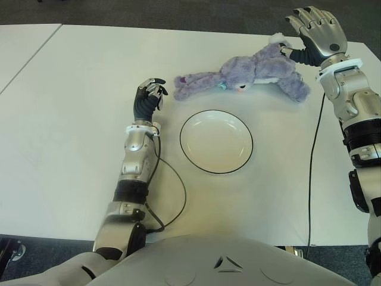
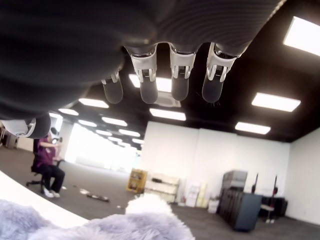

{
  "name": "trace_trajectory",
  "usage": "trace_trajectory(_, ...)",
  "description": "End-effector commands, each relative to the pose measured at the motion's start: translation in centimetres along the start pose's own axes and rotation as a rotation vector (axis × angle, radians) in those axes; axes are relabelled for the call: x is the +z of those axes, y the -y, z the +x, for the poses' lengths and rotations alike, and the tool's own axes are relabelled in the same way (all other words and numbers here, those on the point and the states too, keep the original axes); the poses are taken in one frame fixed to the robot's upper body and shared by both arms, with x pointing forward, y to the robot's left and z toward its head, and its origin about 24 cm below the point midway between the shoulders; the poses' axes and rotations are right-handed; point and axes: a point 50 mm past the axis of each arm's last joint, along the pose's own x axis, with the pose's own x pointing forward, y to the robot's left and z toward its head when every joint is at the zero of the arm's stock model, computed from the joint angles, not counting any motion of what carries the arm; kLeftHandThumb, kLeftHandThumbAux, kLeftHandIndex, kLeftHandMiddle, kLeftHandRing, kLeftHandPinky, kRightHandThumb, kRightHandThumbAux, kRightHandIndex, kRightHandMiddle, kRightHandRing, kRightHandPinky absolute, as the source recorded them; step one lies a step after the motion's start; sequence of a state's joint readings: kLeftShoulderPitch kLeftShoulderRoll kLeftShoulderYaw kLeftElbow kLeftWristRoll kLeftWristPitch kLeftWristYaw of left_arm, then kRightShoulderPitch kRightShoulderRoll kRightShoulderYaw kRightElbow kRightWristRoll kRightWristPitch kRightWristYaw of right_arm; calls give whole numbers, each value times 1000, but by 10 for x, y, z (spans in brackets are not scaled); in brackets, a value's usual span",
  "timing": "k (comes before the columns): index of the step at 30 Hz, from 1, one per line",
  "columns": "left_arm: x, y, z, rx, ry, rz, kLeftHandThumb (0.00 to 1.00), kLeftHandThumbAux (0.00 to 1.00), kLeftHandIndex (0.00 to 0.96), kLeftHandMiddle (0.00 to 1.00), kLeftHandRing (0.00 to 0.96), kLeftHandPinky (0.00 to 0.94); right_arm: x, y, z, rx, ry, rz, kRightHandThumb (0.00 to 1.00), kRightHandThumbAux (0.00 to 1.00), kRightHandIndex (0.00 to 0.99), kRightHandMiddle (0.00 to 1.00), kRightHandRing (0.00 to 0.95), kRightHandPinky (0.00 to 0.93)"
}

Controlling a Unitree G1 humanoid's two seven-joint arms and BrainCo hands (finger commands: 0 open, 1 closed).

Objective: Put the doll into the plate.

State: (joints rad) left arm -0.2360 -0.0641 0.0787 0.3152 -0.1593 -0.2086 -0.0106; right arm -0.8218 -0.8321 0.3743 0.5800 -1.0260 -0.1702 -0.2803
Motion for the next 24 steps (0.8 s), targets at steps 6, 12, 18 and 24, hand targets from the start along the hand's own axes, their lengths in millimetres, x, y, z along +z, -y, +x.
trace_trajectory(6, -43, -12, -33, 58, -172, -19, 712, 704, 442, 887, 888, 878, 5, -7, -7, -73, 103, -214, 502, 150, 0, 0, 0, 0)
trace_trajectory(12, -43, -11, -32, 49, -174, -20, 712, 705, 442, 887, 888, 876, 8, -9, -9, -84, 164, -276, 541, 148, 0, 0, 0, 0)
trace_trajectory(18, -44, -12, -32, 45, -175, -15, 711, 705, 442, 886, 888, 873, 10, -11, -11, -42, 179, -246, 570, 157, 0, 0, 0, 0)
trace_trajectory(24, -44, -11, -31, 44, -176, -17, 711, 705, 442, 886, 888, 873, 11, -10, -10, -9, 182, -213, 585, 160, 0, 0, 0, 0)
